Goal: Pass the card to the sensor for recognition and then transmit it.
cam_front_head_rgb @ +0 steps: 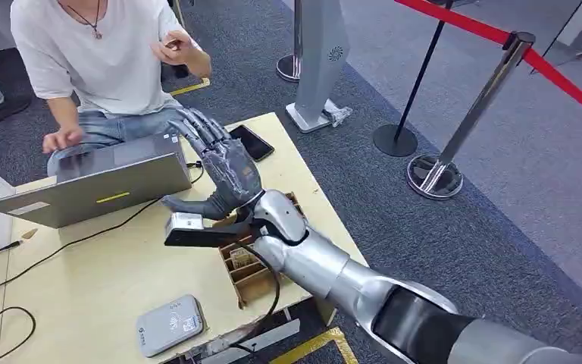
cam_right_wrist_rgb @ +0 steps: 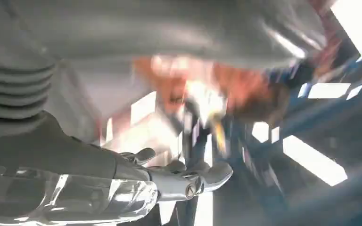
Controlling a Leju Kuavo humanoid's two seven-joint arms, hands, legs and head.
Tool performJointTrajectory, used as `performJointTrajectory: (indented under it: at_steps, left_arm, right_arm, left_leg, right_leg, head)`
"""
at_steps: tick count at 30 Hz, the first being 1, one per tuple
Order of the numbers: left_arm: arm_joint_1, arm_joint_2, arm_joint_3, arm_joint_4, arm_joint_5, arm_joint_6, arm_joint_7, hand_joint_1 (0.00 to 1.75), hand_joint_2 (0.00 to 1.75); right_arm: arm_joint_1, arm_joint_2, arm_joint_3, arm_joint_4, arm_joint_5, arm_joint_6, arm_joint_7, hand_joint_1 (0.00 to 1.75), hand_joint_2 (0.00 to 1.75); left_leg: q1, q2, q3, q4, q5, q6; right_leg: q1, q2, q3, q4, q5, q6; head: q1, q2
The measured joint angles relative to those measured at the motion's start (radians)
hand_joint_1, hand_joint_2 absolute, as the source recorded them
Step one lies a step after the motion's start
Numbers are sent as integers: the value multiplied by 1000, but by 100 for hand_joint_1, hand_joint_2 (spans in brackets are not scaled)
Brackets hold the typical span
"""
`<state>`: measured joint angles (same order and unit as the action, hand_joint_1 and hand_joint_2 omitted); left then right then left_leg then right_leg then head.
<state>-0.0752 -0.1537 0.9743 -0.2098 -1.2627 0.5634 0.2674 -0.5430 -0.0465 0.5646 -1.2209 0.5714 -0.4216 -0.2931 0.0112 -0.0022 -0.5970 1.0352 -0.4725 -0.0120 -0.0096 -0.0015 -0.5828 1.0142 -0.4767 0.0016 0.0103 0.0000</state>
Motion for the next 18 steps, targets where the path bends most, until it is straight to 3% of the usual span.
performJointTrajectory:
  at_steps: [3,9,14,18]
  left_arm:
    - [0,0,0,0,3,0,-4,0,0]
    - [0,0,0,0,3,0,2,0,0]
    - [1,1,0,0,-5,-1,4,0,0]
    - [1,5,-1,0,-19,-1,4,0,0]
  right_arm:
    - [69,4,-14,-100,-330,192,-110,0,0]
    - [166,15,-23,-229,-647,382,-171,0,0]
    - [242,36,-23,-289,-693,399,-203,0,0]
    - [317,52,-23,-328,-652,379,-225,0,0]
  left_leg:
    - [0,0,0,0,0,0]
    - [0,0,0,0,0,0]
    - [0,0,0,0,0,0]
    - [0,0,0,-1,0,0]
  right_leg:
    - [0,0,0,0,0,0]
    - [0,0,0,0,0,0]
    - [0,0,0,0,0,0]
    - [0,0,0,0,-1,0]
  head:
    - [0,0]
    - [0,0]
    - [0,0]
    - [0,0]
